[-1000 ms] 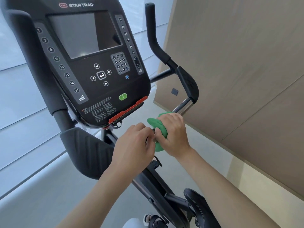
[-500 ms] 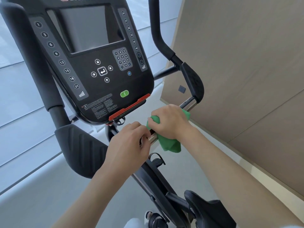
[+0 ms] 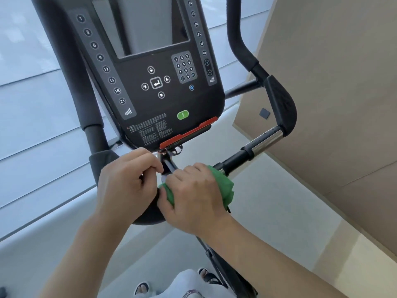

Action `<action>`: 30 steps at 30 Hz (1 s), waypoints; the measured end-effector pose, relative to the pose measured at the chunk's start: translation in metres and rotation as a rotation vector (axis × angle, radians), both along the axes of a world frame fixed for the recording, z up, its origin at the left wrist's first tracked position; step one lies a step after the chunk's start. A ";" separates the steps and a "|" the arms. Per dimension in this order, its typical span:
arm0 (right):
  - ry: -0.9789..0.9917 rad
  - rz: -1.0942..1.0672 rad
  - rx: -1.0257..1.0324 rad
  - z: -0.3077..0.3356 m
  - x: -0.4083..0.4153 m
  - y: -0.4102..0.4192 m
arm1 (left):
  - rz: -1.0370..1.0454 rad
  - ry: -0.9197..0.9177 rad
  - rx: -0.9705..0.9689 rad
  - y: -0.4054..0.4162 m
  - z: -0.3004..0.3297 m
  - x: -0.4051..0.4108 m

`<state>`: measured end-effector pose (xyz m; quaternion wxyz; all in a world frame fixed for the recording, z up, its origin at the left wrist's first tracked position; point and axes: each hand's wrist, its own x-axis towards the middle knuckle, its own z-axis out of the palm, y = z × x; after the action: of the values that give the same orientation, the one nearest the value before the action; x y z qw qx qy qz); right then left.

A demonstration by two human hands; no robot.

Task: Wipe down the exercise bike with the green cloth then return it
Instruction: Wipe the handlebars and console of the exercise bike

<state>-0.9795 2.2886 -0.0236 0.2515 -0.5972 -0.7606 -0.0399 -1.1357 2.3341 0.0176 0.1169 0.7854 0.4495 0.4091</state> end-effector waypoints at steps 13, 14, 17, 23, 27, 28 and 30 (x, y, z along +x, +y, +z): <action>0.021 -0.025 0.051 0.001 0.092 0.029 | -0.201 0.320 0.028 -0.004 -0.008 -0.004; 0.026 -0.071 0.037 0.002 0.098 0.031 | -0.205 0.342 0.018 -0.005 -0.008 -0.005; 0.037 -0.207 0.022 0.002 0.093 0.028 | -0.213 0.327 -0.017 -0.005 -0.007 -0.007; 0.007 -0.175 0.061 -0.004 0.017 0.002 | -0.219 0.169 -0.033 -0.009 -0.001 -0.011; 0.074 -0.101 0.149 -0.013 -0.013 -0.005 | -0.212 0.118 -0.059 -0.009 -0.001 -0.014; 0.075 -0.082 0.164 -0.013 -0.009 -0.004 | -0.226 0.122 -0.052 -0.009 -0.002 -0.015; 0.055 -0.002 0.184 -0.013 0.004 0.001 | -0.250 0.143 -0.046 -0.009 -0.003 -0.016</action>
<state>-0.9753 2.2894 -0.0370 0.3262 -0.5732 -0.7458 -0.0934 -1.1513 2.3255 0.0149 0.1526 0.8595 0.3648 0.3240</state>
